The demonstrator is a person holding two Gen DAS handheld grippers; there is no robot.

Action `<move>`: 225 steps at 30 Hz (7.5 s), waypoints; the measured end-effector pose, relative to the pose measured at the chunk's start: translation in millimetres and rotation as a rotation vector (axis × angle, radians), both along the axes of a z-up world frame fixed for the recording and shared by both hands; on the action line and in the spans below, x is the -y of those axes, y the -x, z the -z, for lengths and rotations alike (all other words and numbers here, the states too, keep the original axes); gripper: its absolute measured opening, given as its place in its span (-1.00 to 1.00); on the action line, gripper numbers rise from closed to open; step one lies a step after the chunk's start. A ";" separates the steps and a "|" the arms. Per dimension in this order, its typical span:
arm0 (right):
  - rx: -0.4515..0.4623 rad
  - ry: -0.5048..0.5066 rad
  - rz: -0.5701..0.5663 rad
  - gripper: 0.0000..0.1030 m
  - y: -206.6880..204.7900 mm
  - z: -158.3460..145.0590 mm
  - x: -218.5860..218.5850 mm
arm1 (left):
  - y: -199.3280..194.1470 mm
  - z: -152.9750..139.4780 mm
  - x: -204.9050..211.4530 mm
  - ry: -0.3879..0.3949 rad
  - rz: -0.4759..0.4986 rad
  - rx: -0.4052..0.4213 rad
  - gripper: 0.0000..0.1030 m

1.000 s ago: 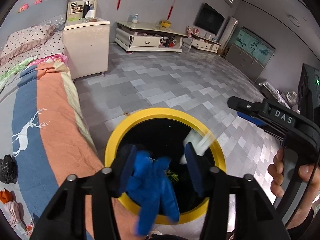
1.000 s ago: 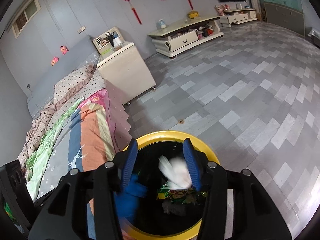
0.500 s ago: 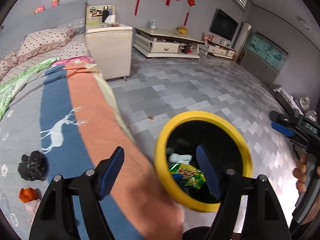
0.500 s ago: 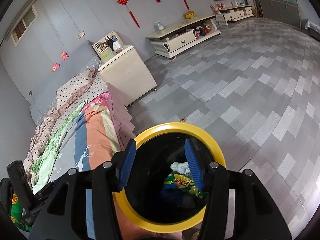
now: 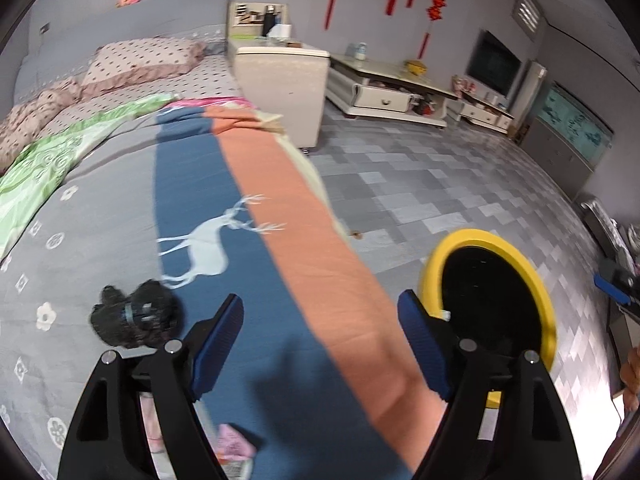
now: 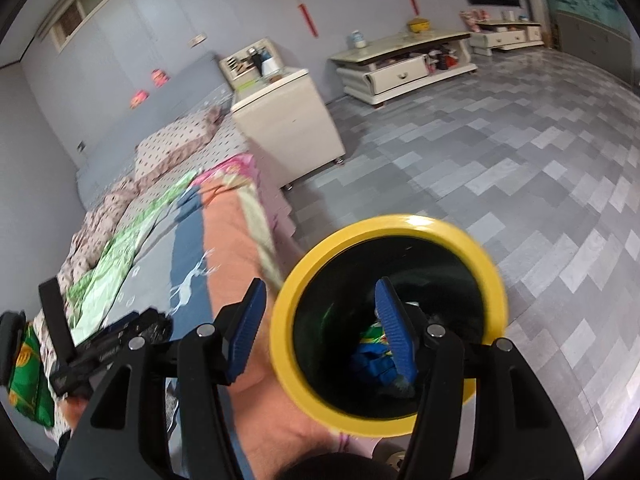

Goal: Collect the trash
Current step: 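Move the left tool to the black plastic bags while the right tool approaches the pink cloth, then grasp the black plastic bags with the left tool while the right tool grasps the white-green wrapper, then carry the black bags and the wrapper with both tools over the bin, then open both tools over the bin to drop the bags and wrapper, then move the left tool to the orange cloth while the right tool approaches the pink sock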

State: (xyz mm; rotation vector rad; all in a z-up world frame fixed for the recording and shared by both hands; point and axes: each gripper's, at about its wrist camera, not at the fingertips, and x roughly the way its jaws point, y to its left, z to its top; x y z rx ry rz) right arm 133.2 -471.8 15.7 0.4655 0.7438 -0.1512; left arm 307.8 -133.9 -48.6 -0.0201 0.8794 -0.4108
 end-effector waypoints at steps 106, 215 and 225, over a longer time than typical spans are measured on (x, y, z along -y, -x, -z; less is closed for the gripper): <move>-0.011 0.064 -0.447 -0.70 -35.5 21.2 -215.1 | 14.7 -17.2 -117.7 0.031 -0.151 -0.038 -0.41; 0.013 0.005 0.054 0.01 -15.1 31.8 66.4 | 27.7 11.4 131.5 0.002 0.137 -0.040 0.52; 0.015 0.021 -0.055 0.06 -19.7 20.9 7.1 | 20.0 18.8 54.7 -0.057 0.014 -0.036 0.53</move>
